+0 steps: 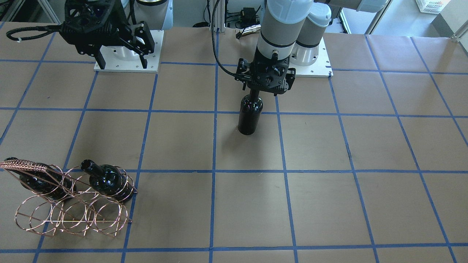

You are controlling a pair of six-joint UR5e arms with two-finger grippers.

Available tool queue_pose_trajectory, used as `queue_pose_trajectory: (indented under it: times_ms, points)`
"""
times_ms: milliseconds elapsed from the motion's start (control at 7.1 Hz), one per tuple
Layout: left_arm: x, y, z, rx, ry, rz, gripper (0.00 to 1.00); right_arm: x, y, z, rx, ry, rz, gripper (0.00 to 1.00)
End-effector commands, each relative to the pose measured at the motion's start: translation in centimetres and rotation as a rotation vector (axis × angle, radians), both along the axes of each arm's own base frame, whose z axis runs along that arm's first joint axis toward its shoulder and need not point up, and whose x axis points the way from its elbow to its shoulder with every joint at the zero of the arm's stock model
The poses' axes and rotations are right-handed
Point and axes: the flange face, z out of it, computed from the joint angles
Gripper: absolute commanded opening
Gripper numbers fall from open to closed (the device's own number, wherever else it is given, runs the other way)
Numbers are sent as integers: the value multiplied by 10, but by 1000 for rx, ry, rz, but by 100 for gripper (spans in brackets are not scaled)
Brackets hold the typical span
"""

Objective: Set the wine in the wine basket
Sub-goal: 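Open the left gripper and raise it while the right gripper reaches over the bottle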

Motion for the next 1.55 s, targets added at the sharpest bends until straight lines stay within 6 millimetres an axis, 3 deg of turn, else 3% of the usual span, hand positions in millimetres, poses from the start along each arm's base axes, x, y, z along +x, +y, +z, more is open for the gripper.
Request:
queue_pose_trajectory:
  times_ms: [0,141,282,423,564,705,1128,1268,1409]
  points:
    - [42,-34,60,-86,-16,77,100,2,-2,-1,-7,-5,-1,100]
    - [91,-53,81,-110,-58,124,100,4,-1,1,-11,-6,2,100]
    - [122,-61,93,-128,-64,105,100,10,-1,0,-2,-33,-7,100]
    - [154,-70,91,-124,-99,155,100,23,-5,-5,12,-64,-19,100]
    - [167,-72,91,-123,-116,173,100,50,-3,-16,32,-61,1,100]
    - [167,-69,90,-122,-113,166,100,88,0,-27,25,-65,-33,100]
    - [169,-67,93,-134,-113,166,100,232,13,-63,14,-7,-55,100]
    - [169,-66,91,-130,-116,166,100,267,19,-75,27,-3,-77,100]
    - [170,-65,92,-130,-125,166,100,287,22,-86,17,-18,-94,100]
